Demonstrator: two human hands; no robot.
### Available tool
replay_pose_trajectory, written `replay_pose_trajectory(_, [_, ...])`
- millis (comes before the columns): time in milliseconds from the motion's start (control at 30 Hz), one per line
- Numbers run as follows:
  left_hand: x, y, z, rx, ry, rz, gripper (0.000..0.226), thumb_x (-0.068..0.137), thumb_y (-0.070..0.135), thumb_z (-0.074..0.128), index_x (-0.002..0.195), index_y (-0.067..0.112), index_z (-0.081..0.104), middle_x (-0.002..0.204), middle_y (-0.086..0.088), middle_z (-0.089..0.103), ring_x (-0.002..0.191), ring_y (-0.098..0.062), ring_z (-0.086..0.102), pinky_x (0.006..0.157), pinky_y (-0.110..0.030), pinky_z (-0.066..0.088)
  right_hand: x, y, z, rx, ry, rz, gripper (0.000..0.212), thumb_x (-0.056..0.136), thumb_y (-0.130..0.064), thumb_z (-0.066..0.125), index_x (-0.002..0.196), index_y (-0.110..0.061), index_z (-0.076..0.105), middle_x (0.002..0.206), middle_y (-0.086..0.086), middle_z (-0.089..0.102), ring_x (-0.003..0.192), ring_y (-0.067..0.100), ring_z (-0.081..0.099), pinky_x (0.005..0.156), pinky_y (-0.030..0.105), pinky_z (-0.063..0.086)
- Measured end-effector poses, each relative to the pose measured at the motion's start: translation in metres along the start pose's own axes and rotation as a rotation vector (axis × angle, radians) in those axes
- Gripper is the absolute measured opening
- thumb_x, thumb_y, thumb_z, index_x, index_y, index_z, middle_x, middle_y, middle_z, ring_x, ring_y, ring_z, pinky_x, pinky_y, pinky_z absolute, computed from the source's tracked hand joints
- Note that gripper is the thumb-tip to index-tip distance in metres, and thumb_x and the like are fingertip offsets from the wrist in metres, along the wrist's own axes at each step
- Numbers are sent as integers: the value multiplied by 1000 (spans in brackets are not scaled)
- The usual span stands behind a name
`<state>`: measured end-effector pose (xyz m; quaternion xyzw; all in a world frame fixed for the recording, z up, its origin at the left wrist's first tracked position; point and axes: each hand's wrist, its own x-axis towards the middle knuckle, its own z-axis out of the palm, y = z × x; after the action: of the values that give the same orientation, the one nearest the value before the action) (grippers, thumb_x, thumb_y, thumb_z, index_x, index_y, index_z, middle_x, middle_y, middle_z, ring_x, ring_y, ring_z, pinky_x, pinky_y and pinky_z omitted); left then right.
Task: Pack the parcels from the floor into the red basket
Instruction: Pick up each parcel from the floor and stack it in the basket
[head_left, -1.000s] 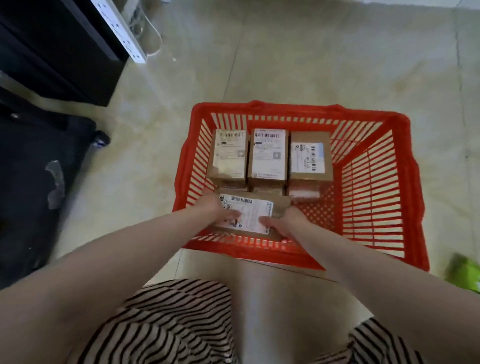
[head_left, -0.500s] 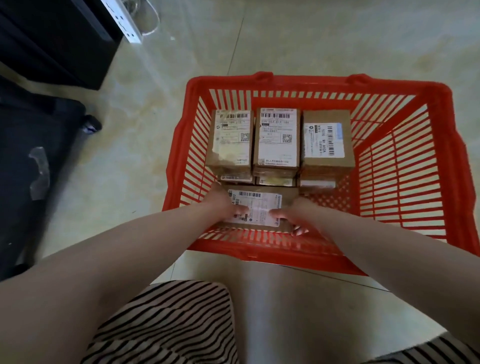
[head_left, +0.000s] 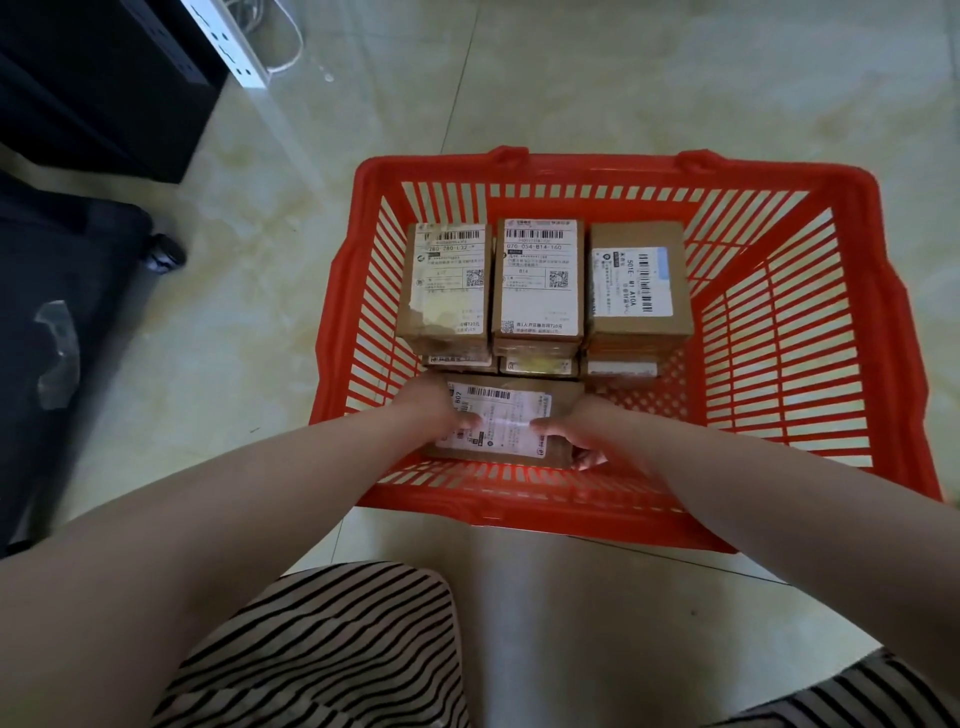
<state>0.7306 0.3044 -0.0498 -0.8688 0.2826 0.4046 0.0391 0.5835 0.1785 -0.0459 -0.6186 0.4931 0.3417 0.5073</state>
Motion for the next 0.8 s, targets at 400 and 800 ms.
replay_pose_trajectory(400, [15, 5, -5, -43, 12, 91, 56, 76, 42, 76, 123, 16, 60, 127, -6, 65, 117, -24, 60, 93, -30, 47, 18, 0, -3, -22, 48, -60, 44, 89, -34, 65, 121, -5, 57, 111, 12, 67, 66, 17, 62, 58, 26, 55])
replay_pose_trajectory(800, [-6, 27, -55, 155, -154, -92, 56, 89, 44, 60, 129, 5, 54, 119, -15, 64, 96, -30, 69, 84, -38, 59, -7, -11, -18, -235, -9, 50, 71, 92, -53, 50, 142, -3, 39, 136, 21, 52, 103, 31, 65, 91, 39, 56])
